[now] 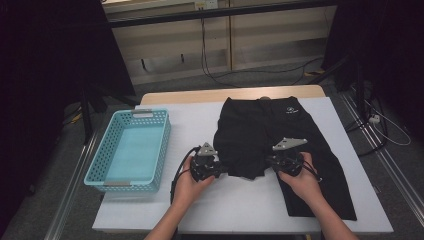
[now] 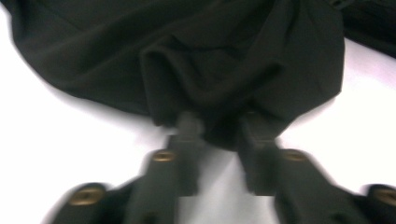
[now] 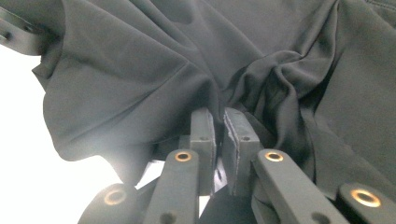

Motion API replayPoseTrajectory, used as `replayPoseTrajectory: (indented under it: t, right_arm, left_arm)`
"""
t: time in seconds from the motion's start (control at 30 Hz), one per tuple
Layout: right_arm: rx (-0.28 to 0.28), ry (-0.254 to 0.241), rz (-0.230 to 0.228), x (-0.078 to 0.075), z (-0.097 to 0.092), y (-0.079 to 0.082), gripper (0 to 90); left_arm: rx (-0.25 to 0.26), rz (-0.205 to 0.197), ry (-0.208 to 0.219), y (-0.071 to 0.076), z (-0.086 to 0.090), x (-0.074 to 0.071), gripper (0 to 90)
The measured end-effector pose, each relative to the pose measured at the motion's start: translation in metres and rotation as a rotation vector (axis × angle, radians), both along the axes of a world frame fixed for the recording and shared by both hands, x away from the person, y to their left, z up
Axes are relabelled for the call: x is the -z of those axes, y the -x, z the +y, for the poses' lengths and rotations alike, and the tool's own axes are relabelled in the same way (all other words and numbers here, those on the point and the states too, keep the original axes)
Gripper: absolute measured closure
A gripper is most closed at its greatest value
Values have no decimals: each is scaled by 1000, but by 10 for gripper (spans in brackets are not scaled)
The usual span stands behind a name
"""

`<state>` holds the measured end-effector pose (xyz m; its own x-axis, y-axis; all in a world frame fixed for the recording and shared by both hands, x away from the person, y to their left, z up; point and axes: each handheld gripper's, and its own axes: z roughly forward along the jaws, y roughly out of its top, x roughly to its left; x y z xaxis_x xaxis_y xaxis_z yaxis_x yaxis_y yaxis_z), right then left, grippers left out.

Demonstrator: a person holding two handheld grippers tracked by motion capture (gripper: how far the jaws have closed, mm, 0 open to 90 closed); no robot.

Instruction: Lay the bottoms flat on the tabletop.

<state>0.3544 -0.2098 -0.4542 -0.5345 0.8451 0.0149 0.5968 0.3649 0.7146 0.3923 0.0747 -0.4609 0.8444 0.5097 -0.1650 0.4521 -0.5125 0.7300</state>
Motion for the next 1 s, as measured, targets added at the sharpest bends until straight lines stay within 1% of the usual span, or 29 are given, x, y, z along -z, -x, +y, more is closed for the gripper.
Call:
replayPoseTrajectory:
  t: [0.03,0.07,0.13,0.23,0.3,0.4,0.47,0.53,0.6,0.63,0.67,0.73,0.83,0.9,0.93,0.97,1.0]
  right_arm:
    - [0,-3,-2,-1,0,0,814]
    - [0,-9,-6,-1,0,1,796]
    - [0,-19,-19,-4,0,3,745]
    - [-16,-33,-49,-11,1,7,691]
    - [-33,-39,-70,-17,3,12,685]
    - [-70,-52,-95,-24,8,19,681]
    - [-111,-58,-99,-27,12,24,696]
    - [-154,-58,-95,-27,19,27,727]
    - [-182,-49,-75,-23,26,29,741]
    - [-197,-53,-61,-20,31,29,742]
    - [-209,-53,-51,-17,35,28,733]
    - [-224,-37,-36,-11,41,26,677]
    - [-217,3,-11,-2,46,21,591]
    - [-215,27,4,3,46,17,587]
    - [-214,15,-4,4,45,16,597]
    - [-214,15,-2,4,45,15,635]
    - [-216,19,-8,4,44,15,701]
  left_arm:
    - [7,23,4,0,0,-1,824]
    - [6,42,20,0,0,-2,879]
    - [9,57,27,0,2,-6,882]
    - [10,62,40,1,6,-13,884]
    - [9,68,50,2,9,-16,884]
    - [3,67,54,3,12,-18,884]
    - [-5,69,62,3,14,-19,884]
    - [-8,74,66,3,15,-19,884]
    - [-3,77,67,3,14,-19,884]
    - [-2,80,67,3,14,-19,883]
    - [-1,83,65,3,14,-19,883]
    - [-6,84,67,2,15,-20,884]
    - [-15,92,78,0,19,-22,884]
    - [-21,100,86,0,23,-24,884]
    - [-21,103,88,0,24,-25,884]
    - [-19,105,88,1,26,-26,884]
    - [-18,105,93,1,27,-27,884]
